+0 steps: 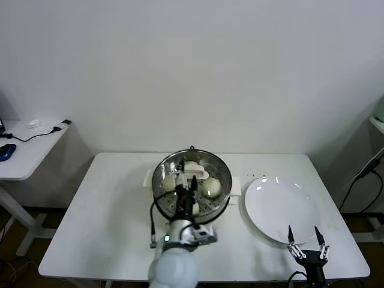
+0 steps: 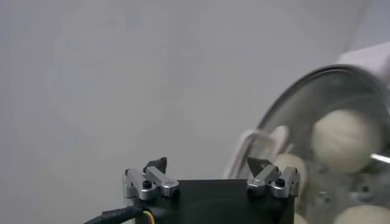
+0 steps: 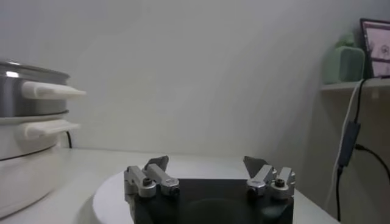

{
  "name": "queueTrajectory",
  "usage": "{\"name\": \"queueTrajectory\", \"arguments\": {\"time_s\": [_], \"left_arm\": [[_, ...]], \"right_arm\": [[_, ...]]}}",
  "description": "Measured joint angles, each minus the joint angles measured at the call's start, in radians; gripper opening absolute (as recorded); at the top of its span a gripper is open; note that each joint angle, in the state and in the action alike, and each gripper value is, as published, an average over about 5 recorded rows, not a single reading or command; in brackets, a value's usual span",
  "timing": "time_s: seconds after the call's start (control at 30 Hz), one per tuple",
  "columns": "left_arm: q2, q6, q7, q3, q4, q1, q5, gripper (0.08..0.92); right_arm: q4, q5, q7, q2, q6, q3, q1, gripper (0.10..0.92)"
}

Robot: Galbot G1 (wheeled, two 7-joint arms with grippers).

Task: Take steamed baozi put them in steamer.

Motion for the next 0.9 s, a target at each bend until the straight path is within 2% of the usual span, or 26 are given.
{"name": "queueTrajectory", "arguments": {"time_s": [0.17,0.33,0.6,0.9], "left_arm": [[0.065,-0.112,-0.079,-0.143,-0.053,0.029,-0.323,0.823],[0.127,-0.236,-0.109,-0.318,-0.07,0.064,-0.66,0.823],[0.232,-0.382,-0.094,-0.524,-0.051,0.138,-1.177,0.823],[0.3,-0.497,-0.043,-0.594,0.006,0.237,-1.476,0.823]], "right_arm": [[0.008,0.03,-0.003,-0.005,0.021,-0.012,-0.001,0.823],[0.012,0.051,0.003,-0.017,0.045,-0.025,-0.002,0.823],[0.023,0.069,0.02,-0.026,0.059,-0.033,-0.002,0.823],[0.03,0.083,0.035,-0.027,0.045,-0.023,-0.001,0.823]]}}
